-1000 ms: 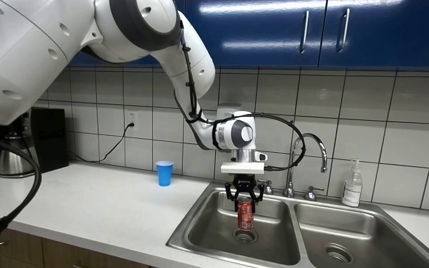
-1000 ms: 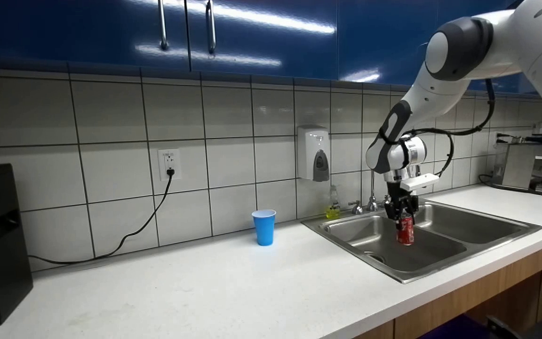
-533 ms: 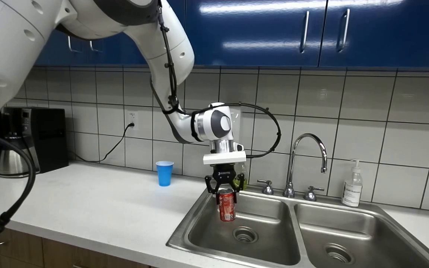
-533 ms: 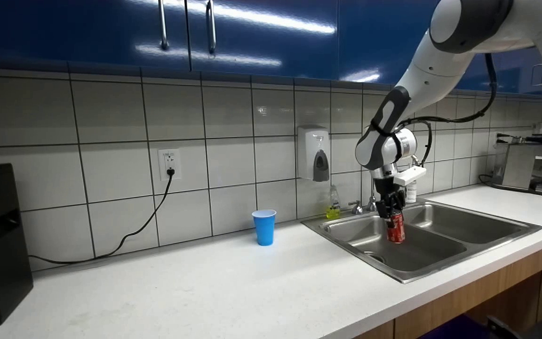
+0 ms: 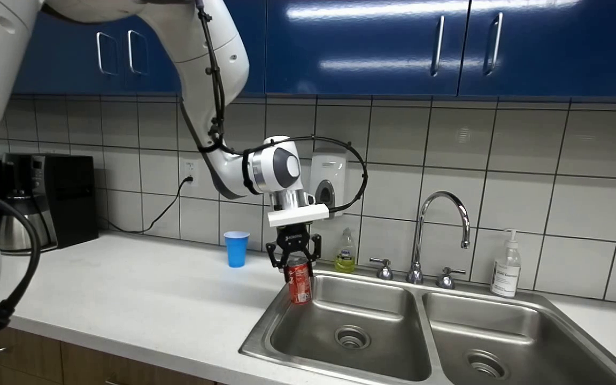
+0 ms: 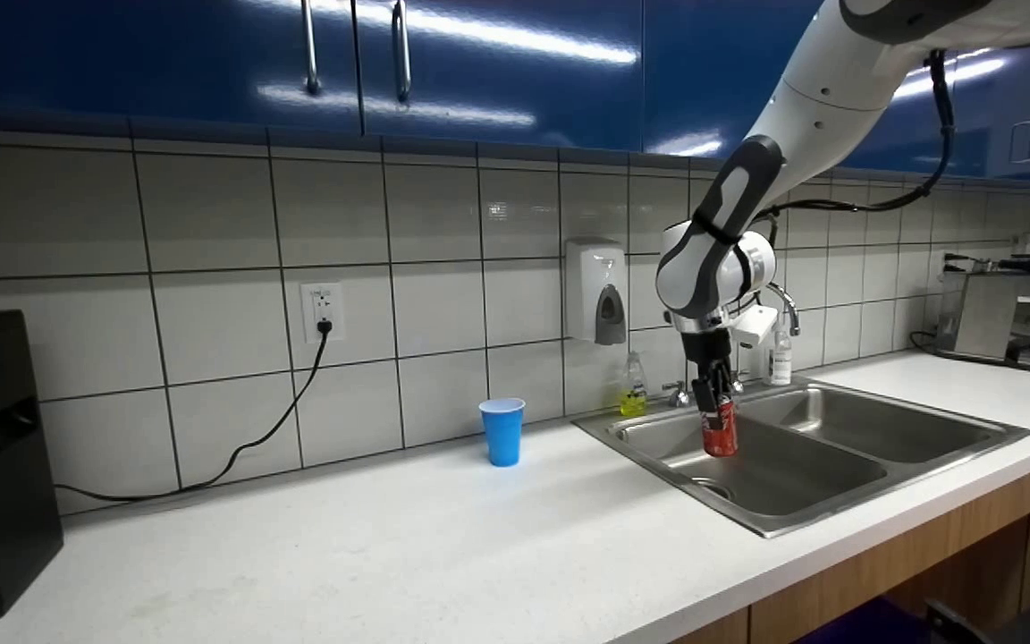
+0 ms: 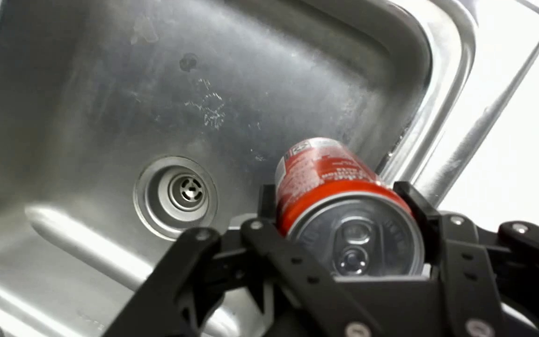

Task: Put the red can on the left side of the counter.

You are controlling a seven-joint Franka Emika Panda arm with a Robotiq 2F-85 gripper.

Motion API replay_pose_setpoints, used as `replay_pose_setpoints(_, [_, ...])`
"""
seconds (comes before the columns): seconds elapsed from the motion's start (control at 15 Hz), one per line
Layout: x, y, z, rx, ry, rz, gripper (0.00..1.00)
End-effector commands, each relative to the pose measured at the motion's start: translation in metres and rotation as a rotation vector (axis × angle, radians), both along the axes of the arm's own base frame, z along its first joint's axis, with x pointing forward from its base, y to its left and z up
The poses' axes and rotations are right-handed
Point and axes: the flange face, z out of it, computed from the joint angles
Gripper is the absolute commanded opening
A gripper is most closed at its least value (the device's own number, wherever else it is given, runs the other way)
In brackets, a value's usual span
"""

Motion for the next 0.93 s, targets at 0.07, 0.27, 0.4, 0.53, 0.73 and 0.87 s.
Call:
replay_pose_setpoints(0.07, [-0.009, 0.040, 0.007, 0.009, 0.008, 0.184, 0.38])
replay_pose_setpoints(0.27, [-0.008, 0.072, -0.002, 0.020, 0.035, 0.290, 0.38])
replay_pose_setpoints(0.4, [-0.007, 0.091, -0.005, 0.026, 0.050, 0.348, 0.38])
replay_pose_setpoints(0.53, [-0.007, 0.109, -0.008, 0.035, 0.059, 0.406, 0.38])
replay_pose_setpoints(0.73, [-0.006, 0.129, -0.012, 0.050, 0.066, 0.482, 0.38])
replay_pose_setpoints(0.87, [-0.005, 0.139, -0.017, 0.065, 0.066, 0.533, 0.38])
